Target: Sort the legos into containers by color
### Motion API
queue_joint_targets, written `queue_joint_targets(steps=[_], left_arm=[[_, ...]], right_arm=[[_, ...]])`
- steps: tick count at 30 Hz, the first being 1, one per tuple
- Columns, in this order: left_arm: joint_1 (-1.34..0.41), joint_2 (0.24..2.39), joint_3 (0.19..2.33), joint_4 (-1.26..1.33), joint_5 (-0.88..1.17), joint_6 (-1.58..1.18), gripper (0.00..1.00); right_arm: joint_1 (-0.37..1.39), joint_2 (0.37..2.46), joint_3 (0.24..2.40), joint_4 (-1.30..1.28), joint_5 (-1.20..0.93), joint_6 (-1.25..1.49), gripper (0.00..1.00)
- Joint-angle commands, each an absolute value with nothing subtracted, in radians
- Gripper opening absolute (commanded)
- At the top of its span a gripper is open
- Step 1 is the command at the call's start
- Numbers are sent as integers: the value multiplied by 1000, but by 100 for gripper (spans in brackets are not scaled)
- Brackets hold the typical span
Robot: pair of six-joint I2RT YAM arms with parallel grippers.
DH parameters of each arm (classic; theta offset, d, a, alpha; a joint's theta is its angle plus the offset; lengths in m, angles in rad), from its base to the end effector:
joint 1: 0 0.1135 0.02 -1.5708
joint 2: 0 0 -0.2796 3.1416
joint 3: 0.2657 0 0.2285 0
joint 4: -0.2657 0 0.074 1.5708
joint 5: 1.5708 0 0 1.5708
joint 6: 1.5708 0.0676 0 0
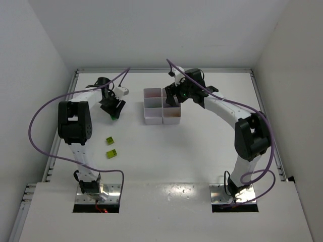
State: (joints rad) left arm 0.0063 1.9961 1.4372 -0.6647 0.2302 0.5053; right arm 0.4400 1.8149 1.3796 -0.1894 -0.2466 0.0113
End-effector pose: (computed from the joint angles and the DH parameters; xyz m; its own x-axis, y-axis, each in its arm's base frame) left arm 0.4018 -0.0129 0.1707 -0.7882 0.4664 -0.4016 0.5178 0.8552 -0.0230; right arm 0.3784 0.1964 0.2646 -0.5358 -0.2401 -0.8095 -0.5862 0.7958 0.1519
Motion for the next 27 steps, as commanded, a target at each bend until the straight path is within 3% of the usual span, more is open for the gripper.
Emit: queue_joint_targets(steps=[1,4,5,13,17,22,27], left_arm=[[11,2026,1479,-660,230,545,63],[20,2036,1479,-650,239,554,51],[20,2045,1479,-650,239,554,43],[11,1945,1437,-650,357,516,13],[-50,1736,1402,-615,543,410,10],[-169,1571,1355,-420,500,125,4],[-310,1528,1301,-241,370,-110,4]], right_arm=[[434,1798,1384,-166,-264,-8,80],[434,1798,1393,-166,-264,-8,80],[434,1807,1393,-175,-264,-8,80],[434,1816,1402,-175,-246,-8,80],[425,1816,1390,-163,-200,49,80],[370,1805,1352,-144,-146,190,80],[333,1795,1342,-135,-133,267,80]])
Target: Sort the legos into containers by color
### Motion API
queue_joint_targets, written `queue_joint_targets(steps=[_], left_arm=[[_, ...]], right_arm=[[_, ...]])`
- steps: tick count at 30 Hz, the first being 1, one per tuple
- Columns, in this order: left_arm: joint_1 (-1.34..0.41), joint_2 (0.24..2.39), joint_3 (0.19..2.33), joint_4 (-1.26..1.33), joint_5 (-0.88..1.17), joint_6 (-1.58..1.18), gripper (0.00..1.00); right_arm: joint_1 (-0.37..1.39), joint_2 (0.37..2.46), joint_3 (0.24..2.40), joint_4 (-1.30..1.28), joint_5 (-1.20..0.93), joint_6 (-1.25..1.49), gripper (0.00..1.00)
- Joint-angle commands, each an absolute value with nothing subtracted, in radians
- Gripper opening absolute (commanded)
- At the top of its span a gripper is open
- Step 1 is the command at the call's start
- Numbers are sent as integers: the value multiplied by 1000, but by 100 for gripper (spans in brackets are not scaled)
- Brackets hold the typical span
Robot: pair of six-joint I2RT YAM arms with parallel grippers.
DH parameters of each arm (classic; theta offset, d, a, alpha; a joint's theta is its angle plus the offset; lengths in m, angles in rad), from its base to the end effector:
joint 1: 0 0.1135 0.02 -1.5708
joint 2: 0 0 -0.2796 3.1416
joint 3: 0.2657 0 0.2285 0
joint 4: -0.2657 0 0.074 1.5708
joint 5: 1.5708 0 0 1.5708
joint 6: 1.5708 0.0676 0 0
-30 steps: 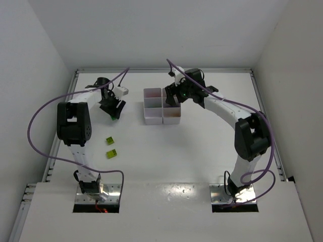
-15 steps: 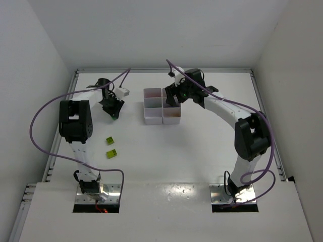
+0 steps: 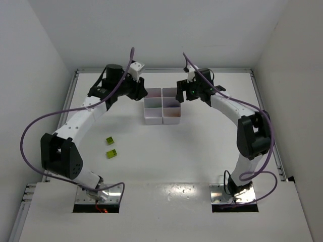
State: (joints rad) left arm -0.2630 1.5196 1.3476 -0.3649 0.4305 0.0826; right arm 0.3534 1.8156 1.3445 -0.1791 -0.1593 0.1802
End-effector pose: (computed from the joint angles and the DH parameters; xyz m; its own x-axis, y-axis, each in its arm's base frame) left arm 0.3302 -0.1181 0.3448 -0.4441 0.1972 -0.8740 0.6213 0.7706 -0.1418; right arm 0.3936 0.1566 0.2530 -0.6412 -0.0479 -0.7659 -0.3509 0.9059 0.2371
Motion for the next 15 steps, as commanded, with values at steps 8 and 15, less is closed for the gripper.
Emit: queue_joint_targets(steps=[8,15], left_arm=[[-475,1614,1301,-186,177,-209,3],[-485,1746,1394,-187,88,-238,3]], right_arm=[[273,1795,1342,-126,-173,360,88],[235,1775,1322,-126,-258,360,88]])
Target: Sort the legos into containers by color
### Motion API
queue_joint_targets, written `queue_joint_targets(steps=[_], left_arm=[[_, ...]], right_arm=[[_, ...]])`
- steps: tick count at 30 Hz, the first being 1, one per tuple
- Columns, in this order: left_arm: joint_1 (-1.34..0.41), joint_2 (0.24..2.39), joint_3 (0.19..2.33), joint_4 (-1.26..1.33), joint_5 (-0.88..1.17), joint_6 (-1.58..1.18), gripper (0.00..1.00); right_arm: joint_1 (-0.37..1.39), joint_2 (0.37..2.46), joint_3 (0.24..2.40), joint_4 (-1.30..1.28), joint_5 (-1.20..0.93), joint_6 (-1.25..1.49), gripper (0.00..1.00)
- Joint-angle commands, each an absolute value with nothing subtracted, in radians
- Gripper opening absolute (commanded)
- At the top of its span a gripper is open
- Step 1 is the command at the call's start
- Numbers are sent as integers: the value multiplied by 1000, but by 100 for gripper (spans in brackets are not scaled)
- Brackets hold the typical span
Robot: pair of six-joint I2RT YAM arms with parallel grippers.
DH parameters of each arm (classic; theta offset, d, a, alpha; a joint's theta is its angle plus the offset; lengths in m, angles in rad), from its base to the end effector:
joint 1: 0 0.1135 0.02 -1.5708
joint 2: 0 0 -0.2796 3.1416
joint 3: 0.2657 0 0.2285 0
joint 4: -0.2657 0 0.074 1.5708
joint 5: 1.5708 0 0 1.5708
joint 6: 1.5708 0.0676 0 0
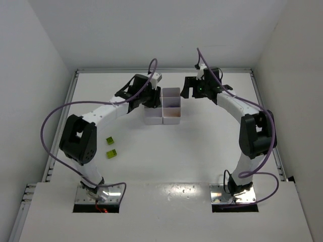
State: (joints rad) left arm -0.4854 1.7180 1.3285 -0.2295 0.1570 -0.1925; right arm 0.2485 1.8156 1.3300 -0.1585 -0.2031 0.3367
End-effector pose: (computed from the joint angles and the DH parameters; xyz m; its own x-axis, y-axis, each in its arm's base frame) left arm 0.3510 -0.1971 0.2802 -0.6134 0.1099 -0.7821 0.4647 0.8509 -0.2449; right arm 0.4065 0.1172 0.2507 -0.6806 0.1612 -0.7147 -0.1826 0.9074 0.3785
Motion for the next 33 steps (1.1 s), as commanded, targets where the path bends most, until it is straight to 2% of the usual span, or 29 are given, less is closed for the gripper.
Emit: queue_joint_targets(steps=[1,4,7,10,11,13,20,24,30,33], left_arm=[[-485,1758,1394,-187,77,-238,3],[-485,1802,1420,-198,51,-238,3],[-485,1845,1447,-216,32,-238,10],[-485,1856,1457,-216,32,-238,25],[-485,1867,1457,-216,32,-238,37],[-485,1867,1466,-216,32,-238,45],[-485,1844,1476,-216,66,-258,52],[-485,1783,1476,-216,54,-305,80],[-431,1602,1485,-270,5,-365,81],[-309,1490,1451,-342,5,-356,78]], right_arm=[[235,1775,1322,-126,-273,360,88],[224,1775,1313,-126,-273,351,88],[213,1775,1313,-126,-293,351,88],[204,1775,1313,-135,-314,321,88],[204,1775,1322,-135,-314,321,88],[204,1766,1322,-144,-324,287,88],[235,1756,1313,-153,-334,181,88],[276,1747,1313,-163,-324,109,87],[411,1717,1313,-184,-344,-86,84],[486,1717,1313,-193,-353,-175,83]])
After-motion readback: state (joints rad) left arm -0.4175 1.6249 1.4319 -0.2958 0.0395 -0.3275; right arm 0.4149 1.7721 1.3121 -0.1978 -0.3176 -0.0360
